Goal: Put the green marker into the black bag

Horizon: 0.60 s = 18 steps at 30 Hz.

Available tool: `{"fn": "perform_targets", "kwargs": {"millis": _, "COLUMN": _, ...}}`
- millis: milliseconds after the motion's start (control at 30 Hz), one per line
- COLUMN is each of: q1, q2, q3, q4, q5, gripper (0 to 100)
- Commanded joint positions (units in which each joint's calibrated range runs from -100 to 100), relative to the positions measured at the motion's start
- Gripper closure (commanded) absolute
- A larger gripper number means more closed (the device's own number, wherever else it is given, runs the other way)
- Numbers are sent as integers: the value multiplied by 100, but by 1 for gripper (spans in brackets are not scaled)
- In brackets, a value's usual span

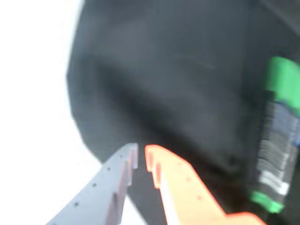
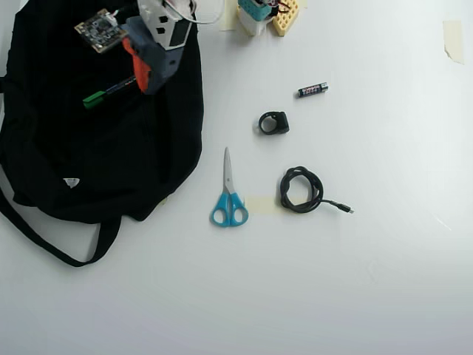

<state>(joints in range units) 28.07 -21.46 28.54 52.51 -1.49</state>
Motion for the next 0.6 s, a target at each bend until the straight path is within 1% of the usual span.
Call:
{"fn": "perform_targets", "kwargs": {"millis": 0, "q1": -1004, "q2": -1655, "q3": 713, "q4": 80, "q5": -344, "gripper": 98}}
{"fn": "perform_targets", "kwargs": {"millis": 33, "q1": -1236, "q2": -2045, "q3": 1046, "q4": 80, "q5": -386, "gripper": 98}}
{"fn": "perform_targets", "kwargs": {"millis": 133, "q1": -2149, "q2": -3539, "q3": 2798, "q4": 399, "q5": -386, "gripper": 98}}
{"fn": "perform_targets", "kwargs": {"millis": 200, "q1": -2567, "q2": -4119, "q3": 3678, "q4": 399, "q5": -396, "gripper": 98}}
{"fn": "perform_targets", "kwargs": {"millis": 567, "q1": -2986, "q2": -5057, "q3": 5439, "q4": 399, "q5": -391, "gripper": 98}}
